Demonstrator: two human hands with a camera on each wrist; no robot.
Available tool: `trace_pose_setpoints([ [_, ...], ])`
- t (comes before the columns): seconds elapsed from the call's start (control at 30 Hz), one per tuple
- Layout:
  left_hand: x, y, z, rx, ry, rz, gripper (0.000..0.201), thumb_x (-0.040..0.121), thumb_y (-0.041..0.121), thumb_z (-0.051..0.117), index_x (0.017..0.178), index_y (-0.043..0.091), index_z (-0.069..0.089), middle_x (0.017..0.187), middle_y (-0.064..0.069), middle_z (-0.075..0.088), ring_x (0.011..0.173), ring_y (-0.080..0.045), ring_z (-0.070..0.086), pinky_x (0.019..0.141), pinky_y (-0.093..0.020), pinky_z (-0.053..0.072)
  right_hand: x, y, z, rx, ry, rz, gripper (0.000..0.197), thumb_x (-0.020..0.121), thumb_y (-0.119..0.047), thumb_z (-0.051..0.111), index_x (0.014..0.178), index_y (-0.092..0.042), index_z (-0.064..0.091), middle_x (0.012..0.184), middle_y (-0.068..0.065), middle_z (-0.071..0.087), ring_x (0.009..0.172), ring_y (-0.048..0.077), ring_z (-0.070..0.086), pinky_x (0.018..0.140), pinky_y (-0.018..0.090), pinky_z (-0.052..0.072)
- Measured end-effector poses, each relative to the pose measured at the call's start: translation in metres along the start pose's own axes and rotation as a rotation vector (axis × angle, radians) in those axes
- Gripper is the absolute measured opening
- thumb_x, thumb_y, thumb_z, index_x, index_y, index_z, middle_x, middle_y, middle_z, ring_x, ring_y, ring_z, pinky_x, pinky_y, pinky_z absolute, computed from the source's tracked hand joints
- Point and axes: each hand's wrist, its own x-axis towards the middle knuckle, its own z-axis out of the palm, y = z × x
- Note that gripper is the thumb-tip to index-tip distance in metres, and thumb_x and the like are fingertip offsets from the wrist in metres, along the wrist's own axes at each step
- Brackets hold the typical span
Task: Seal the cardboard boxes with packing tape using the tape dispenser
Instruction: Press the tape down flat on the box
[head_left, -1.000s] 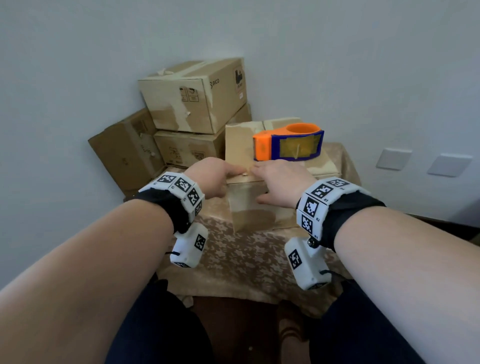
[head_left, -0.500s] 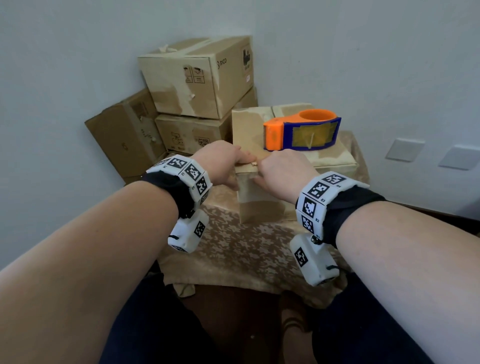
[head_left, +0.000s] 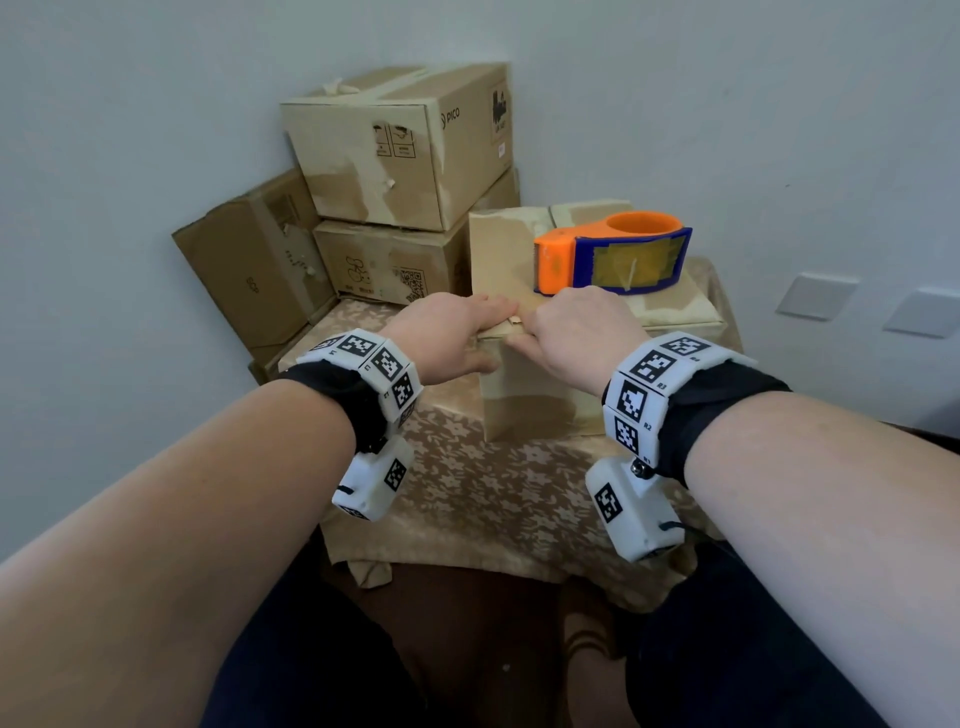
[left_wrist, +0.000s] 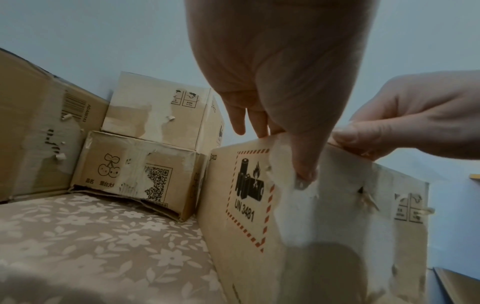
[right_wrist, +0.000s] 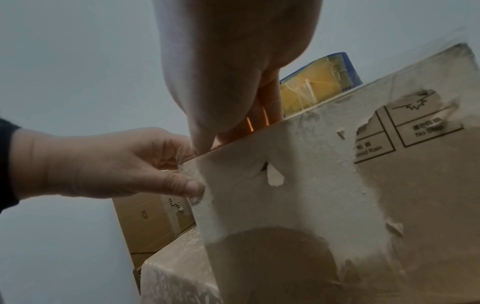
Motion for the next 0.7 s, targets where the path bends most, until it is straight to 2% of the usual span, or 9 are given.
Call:
trace_pose_setpoints([
  [0.1, -0.004, 0.001, 0.003, -0.011, 0.012, 0.018, 0.071, 0.091, 0.035, 0.059, 0.151, 0.023, 0.024, 0.155, 0.002, 0.029, 0.138, -0.02, 0.036, 0.109, -0.04, 0.035, 0.002, 0.001, 0.0, 0.017, -0.005, -0.005, 0.053, 0.1, -0.049, 0.031, 0.11, -0.009, 0.065, 0.078, 0.005, 0.041, 0.075, 0.024, 0.041, 0.064, 0.034, 0.035],
  [0.23, -0.006, 0.0, 0.006, 0.003, 0.013, 0.057, 0.067, 0.096, 0.032, 0.052, 0.152, 0.022, 0.016, 0.159, 0.002, 0.018, 0.145, -0.013, 0.02, 0.116, -0.035, 0.025, 0.004, 0.003, 0.002, 0.006, -0.019, -0.014, 0.056, 0.1, -0.05, 0.03, 0.106, -0.008, 0.065, 0.078, 0.005, 0.043, 0.075, 0.024, 0.043, 0.064, 0.034, 0.035],
  [0.37, -0.006, -0.001, 0.008, 0.005, 0.016, 0.085, 0.063, 0.099, 0.033, 0.046, 0.152, 0.024, 0.013, 0.159, 0.003, 0.014, 0.146, -0.012, 0.014, 0.117, -0.032, 0.021, 0.006, 0.005, 0.004, -0.004, -0.038, -0.032, 0.057, 0.099, -0.052, 0.029, 0.104, -0.007, 0.065, 0.077, 0.005, 0.044, 0.076, 0.024, 0.043, 0.064, 0.035, 0.034],
  [0.57, -0.008, -0.001, 0.007, 0.023, 0.015, 0.093, 0.058, 0.101, 0.037, 0.037, 0.152, 0.033, 0.009, 0.16, 0.003, 0.013, 0.146, -0.012, 0.013, 0.115, -0.034, 0.026, 0.006, 0.009, 0.007, -0.02, -0.044, -0.071, 0.056, 0.096, -0.057, 0.033, 0.101, -0.01, 0.064, 0.08, 0.004, 0.052, 0.079, 0.025, 0.054, 0.063, 0.033, 0.038],
  [0.7, -0.008, -0.001, 0.007, 0.056, 0.022, 0.095, 0.056, 0.102, 0.037, 0.034, 0.151, 0.036, 0.007, 0.16, 0.003, 0.013, 0.146, -0.012, 0.015, 0.112, -0.037, 0.032, 0.004, 0.011, 0.006, -0.045, -0.05, -0.099, 0.048, 0.093, -0.055, 0.046, 0.098, -0.011, 0.064, 0.078, 0.002, 0.051, 0.075, 0.023, 0.05, 0.064, 0.032, 0.038],
])
